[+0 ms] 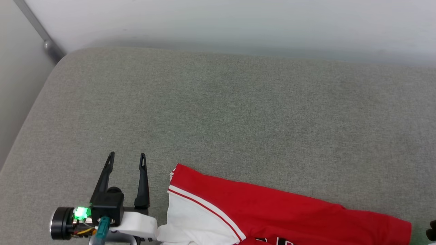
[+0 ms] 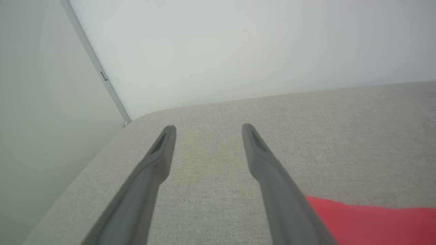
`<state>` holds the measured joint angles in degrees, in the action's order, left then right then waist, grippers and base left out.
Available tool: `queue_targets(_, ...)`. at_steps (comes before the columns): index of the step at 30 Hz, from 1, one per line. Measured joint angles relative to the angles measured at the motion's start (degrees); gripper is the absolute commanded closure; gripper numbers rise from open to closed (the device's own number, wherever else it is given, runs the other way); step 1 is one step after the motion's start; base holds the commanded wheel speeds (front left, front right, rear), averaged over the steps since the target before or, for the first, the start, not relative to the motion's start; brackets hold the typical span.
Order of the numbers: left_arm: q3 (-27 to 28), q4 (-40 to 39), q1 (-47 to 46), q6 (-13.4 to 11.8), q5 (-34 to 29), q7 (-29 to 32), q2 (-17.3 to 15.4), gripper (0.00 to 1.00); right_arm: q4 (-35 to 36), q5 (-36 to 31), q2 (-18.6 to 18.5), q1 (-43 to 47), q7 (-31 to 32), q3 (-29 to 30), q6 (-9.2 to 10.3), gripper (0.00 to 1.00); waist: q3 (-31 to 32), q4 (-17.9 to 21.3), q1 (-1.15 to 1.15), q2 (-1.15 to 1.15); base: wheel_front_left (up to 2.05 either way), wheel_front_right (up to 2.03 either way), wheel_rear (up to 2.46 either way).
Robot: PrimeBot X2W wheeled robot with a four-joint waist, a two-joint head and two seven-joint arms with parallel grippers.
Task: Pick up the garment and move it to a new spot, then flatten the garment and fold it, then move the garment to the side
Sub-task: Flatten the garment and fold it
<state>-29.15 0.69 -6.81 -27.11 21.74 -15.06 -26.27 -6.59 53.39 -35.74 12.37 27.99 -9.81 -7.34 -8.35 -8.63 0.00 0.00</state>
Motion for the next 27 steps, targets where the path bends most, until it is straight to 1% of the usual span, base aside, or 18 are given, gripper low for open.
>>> queue_targets(2,2.00,-0.10,1.63,1.10,-2.18,0.00,1.79,0.00,-0.47,0.14,-0.40,-0.71,0.02,-1.15,0.01,0.00,0.12,0.05,0.00,0.00,0.00,0.00,0.00)
queue_targets(3,2.79,-0.15,2.40,1.57,-3.22,0.00,2.68,0.00,-0.71,0.30,-0.56,-0.97,0.02,-1.63,0.01,0.56,0.22,0.10,0.00,0.00,0.00,0.00,0.00)
queue_targets(4,3.89,-0.20,3.14,2.07,-4.23,0.00,3.54,0.00,-1.03,0.59,-0.73,-1.41,0.02,-2.04,0.01,0.95,0.32,0.17,0.00,0.00,0.00,0.00,0.00)
queue_targets(5,5.08,-0.20,3.79,2.48,-5.11,0.00,4.24,0.00,-1.30,0.83,-1.04,-1.79,0.04,-2.53,0.01,1.00,0.48,0.25,0.00,0.00,0.00,0.00,0.00)
queue_targets(10,9.29,-0.14,7.19,4.91,-9.02,0.00,7.38,0.00,-2.54,2.04,-2.35,-3.67,-0.18,-4.12,-0.16,1.00,1.62,1.00,0.00,0.00,0.00,0.00,0.00)
queue_targets(15,11.98,-0.05,9.67,7.26,-12.21,0.00,9.75,0.00,-3.22,3.22,-5.71,-5.14,-0.70,-3.07,-0.20,1.00,2.96,2.28,0.01,0.00,0.00,0.00,0.00)
queue_targets(20,14.15,0.40,11.54,9.40,-14.24,0.00,11.60,0.00,-5.22,4.77,-9.04,-4.79,-0.99,0.47,-0.19,1.00,3.89,3.98,0.00,0.00,0.00,0.00,0.00)
queue_targets(27,16.69,0.48,12.44,12.02,-16.17,0.00,13.13,0.00,-11.70,5.69,-13.78,-2.70,-0.45,7.58,-0.18,1.00,3.92,5.91,0.00,0.00,0.00,0.00,0.00)
